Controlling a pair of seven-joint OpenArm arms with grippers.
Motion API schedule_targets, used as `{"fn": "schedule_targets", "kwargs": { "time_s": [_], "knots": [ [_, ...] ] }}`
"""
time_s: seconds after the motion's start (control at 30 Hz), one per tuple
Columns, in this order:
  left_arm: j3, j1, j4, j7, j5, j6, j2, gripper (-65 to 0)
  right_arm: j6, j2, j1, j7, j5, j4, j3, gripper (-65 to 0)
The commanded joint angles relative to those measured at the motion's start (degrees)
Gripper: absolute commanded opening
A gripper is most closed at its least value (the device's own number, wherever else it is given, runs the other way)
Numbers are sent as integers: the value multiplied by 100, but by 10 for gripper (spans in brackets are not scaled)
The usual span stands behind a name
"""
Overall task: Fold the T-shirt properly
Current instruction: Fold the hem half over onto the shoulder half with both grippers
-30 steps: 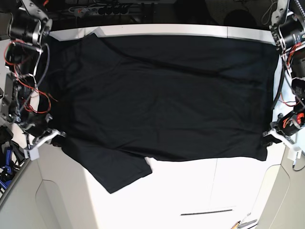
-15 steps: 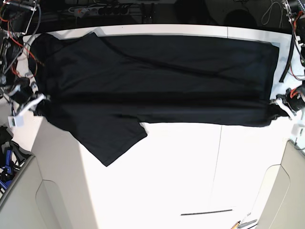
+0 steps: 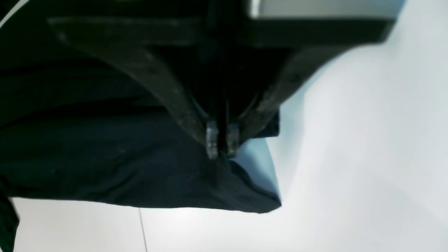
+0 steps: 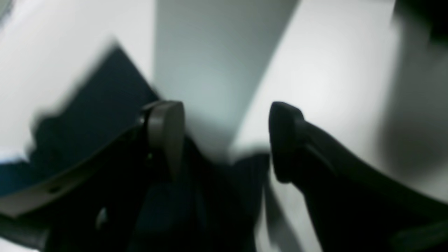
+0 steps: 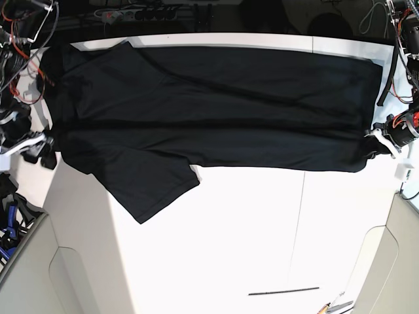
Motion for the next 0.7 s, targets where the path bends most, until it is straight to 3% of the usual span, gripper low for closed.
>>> {"fn": "schedule_targets", "kwargs": {
  "time_s": [0.0, 0.17, 0.37, 0.53, 0.67],
  "knots": [
    [-46, -92, 96, -98, -37, -30, -101, -650, 48, 57, 247, 184, 79, 96, 26, -272],
    [-46, -76, 96, -50, 46, -30, -103, -650, -35, -188, 804, 365, -481, -68, -197, -272],
    [-46, -76, 96, -59, 44, -30, -103, -650, -105, -341, 1482, 1335, -1587, -1552, -992, -272],
    [-46, -79, 96, -59, 44, -30, -103, -650, -98, -396, 1945, 1572, -1646, -2850, -1609, -273],
    [-46, -81, 96, -107, 37, -30, -103, -650, -70, -643, 1915, 1563, -1648, -3008, -1934, -273]
  ]
}}
